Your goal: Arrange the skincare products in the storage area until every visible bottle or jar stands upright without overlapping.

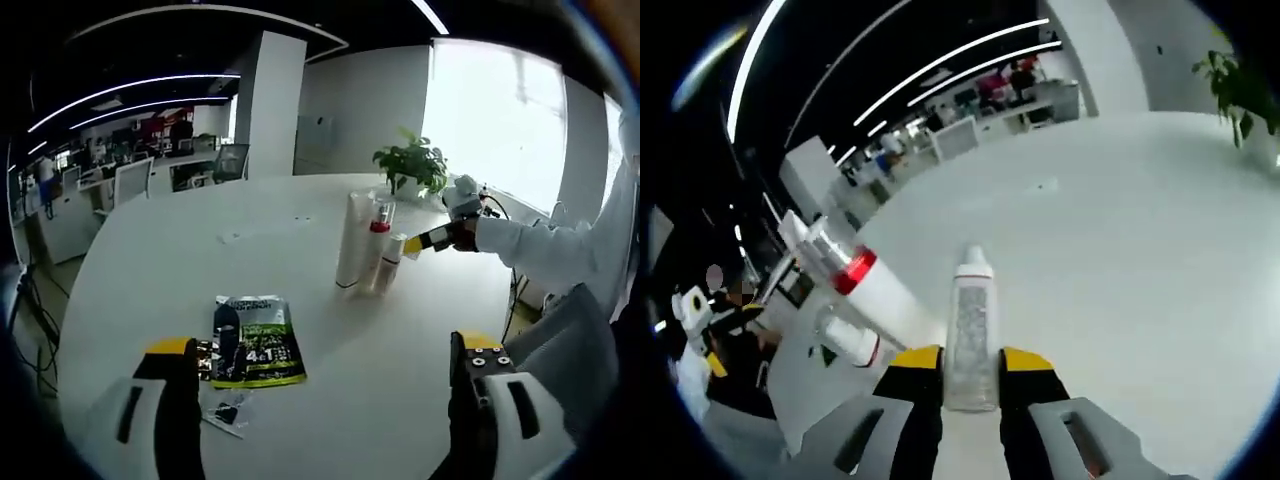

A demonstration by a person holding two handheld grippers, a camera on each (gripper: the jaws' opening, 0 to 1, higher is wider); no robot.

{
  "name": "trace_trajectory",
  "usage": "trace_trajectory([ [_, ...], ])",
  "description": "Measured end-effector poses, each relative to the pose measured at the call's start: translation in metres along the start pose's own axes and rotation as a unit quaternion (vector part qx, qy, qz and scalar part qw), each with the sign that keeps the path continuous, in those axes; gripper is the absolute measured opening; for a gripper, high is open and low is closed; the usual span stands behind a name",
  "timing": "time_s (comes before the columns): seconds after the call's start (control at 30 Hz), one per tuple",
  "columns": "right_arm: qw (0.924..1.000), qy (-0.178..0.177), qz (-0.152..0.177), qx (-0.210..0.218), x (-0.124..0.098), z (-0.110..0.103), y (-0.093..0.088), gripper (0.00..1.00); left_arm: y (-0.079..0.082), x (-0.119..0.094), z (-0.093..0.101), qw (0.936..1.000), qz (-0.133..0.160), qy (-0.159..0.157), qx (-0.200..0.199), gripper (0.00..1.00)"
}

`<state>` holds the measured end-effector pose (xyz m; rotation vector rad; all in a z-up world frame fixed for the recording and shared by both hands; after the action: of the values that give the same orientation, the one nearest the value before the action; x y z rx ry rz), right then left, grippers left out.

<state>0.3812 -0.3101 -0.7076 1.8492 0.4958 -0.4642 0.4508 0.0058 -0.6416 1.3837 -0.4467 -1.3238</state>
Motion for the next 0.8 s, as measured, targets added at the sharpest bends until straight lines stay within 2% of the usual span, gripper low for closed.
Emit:
trace_trajectory([
  [0.13, 0.9996, 0.008, 0.027, -0.002, -0.018, -0.014, 0.01, 0.12, 0.0, -0.002, 0.001, 1.0, 0.002, -0.001, 0.0, 0.99],
  [0.33, 0.9984, 0.016, 0.051, -0.018, -0.039, -0.03, 0.021, 0.12, 0.001, -0.003, 0.004, 1.0, 0.006, -0.003, 0.002, 0.99],
  [0.47, 0.9974, 0.028, 0.063, -0.022, -0.051, -0.048, 0.022, 0.12, 0.002, -0.003, 0.006, 0.9999, 0.007, -0.007, 0.004, 0.99],
  [0.53, 0.9969, 0.034, 0.067, -0.024, -0.054, -0.05, 0.025, 0.12, 0.001, -0.003, 0.009, 0.9999, 0.007, -0.01, 0.005, 0.99],
  [0.8, 0.995, 0.056, 0.076, -0.033, -0.066, -0.078, 0.021, 0.12, -0.001, -0.004, 0.011, 0.9999, 0.008, -0.015, 0.001, 0.99],
])
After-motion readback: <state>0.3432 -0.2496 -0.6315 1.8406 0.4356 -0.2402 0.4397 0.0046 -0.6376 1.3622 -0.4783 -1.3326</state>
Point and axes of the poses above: the point that each gripper's makers call its tool centre point, and the gripper's own axes: x roughly forward along the fingers, z roughly to its right, y roughly out of its top, the point moved 2 cm from there along -x, roughly backward along the fingers, and after that the axes turned 8 degrees about -x, right-handed, at the moved point
